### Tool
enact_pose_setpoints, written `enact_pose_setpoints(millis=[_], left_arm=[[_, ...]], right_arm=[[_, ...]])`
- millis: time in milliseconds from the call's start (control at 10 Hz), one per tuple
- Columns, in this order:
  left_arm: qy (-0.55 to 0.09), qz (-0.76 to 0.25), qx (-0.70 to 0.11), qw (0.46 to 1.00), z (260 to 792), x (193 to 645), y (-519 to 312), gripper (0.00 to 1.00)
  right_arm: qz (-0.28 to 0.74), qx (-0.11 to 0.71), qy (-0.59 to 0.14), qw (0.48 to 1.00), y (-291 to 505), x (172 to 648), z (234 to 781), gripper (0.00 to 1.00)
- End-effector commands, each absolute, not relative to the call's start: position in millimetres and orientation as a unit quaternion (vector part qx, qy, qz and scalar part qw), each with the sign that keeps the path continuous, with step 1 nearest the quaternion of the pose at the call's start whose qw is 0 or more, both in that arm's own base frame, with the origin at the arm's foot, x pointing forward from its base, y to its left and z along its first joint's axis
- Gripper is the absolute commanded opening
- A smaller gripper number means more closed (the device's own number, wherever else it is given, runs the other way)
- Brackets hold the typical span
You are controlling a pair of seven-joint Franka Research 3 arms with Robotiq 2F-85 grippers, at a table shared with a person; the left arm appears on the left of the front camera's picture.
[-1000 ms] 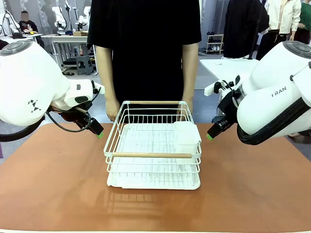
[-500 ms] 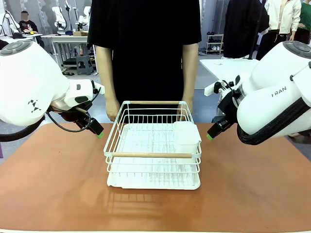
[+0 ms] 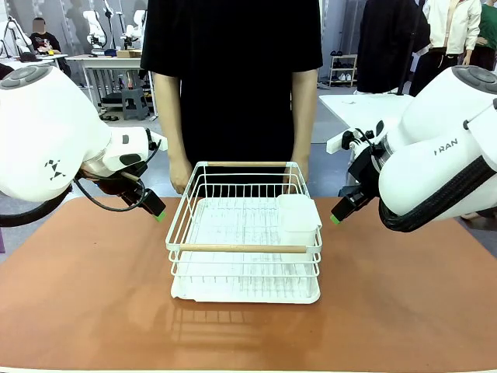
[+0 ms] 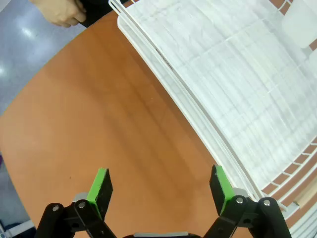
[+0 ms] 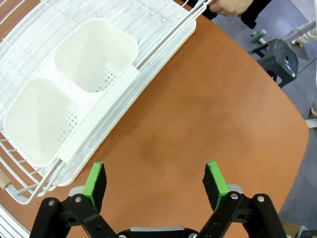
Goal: Clean the table.
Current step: Pick up the Lint Roller when the human hands it over.
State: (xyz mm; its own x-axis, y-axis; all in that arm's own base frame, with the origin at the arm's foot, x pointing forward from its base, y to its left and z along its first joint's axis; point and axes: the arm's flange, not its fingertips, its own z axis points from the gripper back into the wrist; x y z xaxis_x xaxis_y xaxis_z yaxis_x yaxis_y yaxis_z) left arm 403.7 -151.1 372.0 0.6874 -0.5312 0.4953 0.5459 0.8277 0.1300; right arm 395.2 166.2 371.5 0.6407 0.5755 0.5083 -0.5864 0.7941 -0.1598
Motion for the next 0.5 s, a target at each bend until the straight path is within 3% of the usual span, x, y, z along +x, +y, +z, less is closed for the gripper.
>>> enact_pose_setpoints(millis=[0, 200, 400], left_arm=[[-0.265, -0.293, -0.014, 0.918, 372, 404, -151, 1.00], [-0.232, -0.255, -0.066, 0.936, 394, 408, -142, 1.00], [-0.219, -0.228, -0.174, 0.933, 415, 406, -120, 1.00]], right_arm=[[0.321, 0.010, -0.277, 0.906, 166, 395, 372, 1.00], [0.286, 0.054, -0.280, 0.915, 150, 395, 396, 1.00], [0.230, 0.161, -0.272, 0.920, 120, 397, 423, 1.00]])
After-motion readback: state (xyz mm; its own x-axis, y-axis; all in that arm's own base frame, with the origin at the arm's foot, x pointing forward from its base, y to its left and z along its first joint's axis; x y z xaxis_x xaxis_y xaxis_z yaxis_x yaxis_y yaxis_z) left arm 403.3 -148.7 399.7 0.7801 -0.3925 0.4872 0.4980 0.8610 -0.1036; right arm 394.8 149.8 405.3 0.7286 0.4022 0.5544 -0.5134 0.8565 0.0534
